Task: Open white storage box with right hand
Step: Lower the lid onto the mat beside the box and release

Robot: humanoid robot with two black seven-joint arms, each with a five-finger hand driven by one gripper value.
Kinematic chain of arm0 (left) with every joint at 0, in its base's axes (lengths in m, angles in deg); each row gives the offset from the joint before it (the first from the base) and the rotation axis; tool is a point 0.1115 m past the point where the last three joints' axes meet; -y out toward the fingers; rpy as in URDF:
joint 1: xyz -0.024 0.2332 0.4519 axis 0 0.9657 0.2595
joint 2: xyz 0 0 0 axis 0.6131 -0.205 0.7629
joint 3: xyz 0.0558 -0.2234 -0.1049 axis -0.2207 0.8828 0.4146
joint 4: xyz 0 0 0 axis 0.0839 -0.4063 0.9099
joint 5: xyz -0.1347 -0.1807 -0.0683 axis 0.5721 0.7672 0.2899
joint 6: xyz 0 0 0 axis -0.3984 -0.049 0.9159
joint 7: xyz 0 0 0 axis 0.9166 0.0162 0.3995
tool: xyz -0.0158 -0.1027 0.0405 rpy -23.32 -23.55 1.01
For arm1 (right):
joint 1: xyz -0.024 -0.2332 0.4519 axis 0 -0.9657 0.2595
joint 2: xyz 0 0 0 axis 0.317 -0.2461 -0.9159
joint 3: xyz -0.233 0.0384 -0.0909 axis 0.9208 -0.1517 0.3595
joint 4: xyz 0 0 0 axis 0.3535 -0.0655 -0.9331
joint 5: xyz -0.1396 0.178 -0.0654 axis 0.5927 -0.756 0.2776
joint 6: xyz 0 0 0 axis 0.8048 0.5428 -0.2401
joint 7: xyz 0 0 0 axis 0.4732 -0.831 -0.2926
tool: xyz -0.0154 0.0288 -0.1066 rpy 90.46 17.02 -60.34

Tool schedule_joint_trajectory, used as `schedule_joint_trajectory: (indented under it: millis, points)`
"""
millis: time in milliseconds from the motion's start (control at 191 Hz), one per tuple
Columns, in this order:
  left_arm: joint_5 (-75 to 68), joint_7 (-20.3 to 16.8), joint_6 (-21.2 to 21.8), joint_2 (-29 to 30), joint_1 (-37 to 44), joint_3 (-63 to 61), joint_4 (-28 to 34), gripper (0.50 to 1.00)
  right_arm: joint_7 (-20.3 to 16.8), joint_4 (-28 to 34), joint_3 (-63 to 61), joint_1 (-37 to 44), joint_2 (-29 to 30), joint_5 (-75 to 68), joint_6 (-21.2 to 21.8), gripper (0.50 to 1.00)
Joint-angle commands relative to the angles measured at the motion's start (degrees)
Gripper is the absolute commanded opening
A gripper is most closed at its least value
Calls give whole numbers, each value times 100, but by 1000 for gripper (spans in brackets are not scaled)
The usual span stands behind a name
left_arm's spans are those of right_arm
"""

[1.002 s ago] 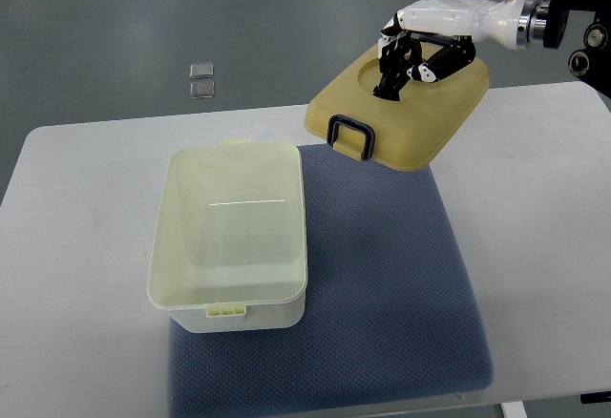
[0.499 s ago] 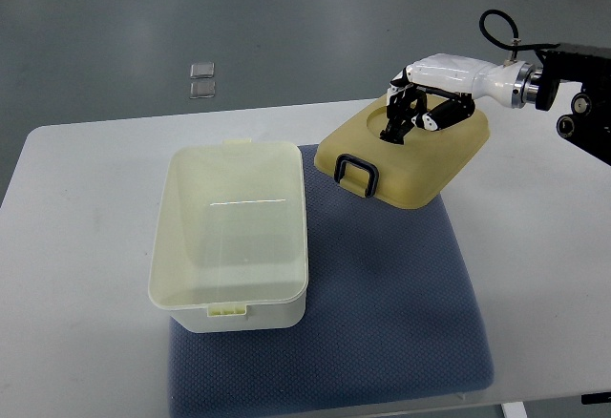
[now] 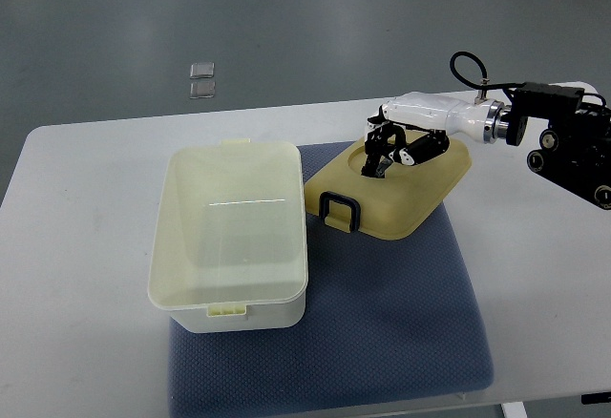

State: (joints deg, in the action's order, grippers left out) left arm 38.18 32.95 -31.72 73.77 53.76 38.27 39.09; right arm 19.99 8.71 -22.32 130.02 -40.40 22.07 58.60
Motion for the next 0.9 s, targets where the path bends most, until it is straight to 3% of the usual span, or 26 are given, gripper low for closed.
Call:
schedule_joint_trajectory:
  millis: [0,105,226,436,897]
  points:
    - [-8,-2,-5,0,0,-3,4,1000,0,0,2,-137,78,0,-39,500]
    - [1,-2,4,0,0,-3,4,1000,0,0,-7,-199,104,0,-92,511]
    - [1,-2,-5,0,0,6,4,1000,0,0,-33,-199,95,-17,-110,564]
    - [1,-2,-5,0,0,-3,4,1000,0,0,-51,-208,95,-44,-145,829]
    - [1,6,4,0,0,-3,-4,1000,0,0,-192,-234,7,-386,-83,911]
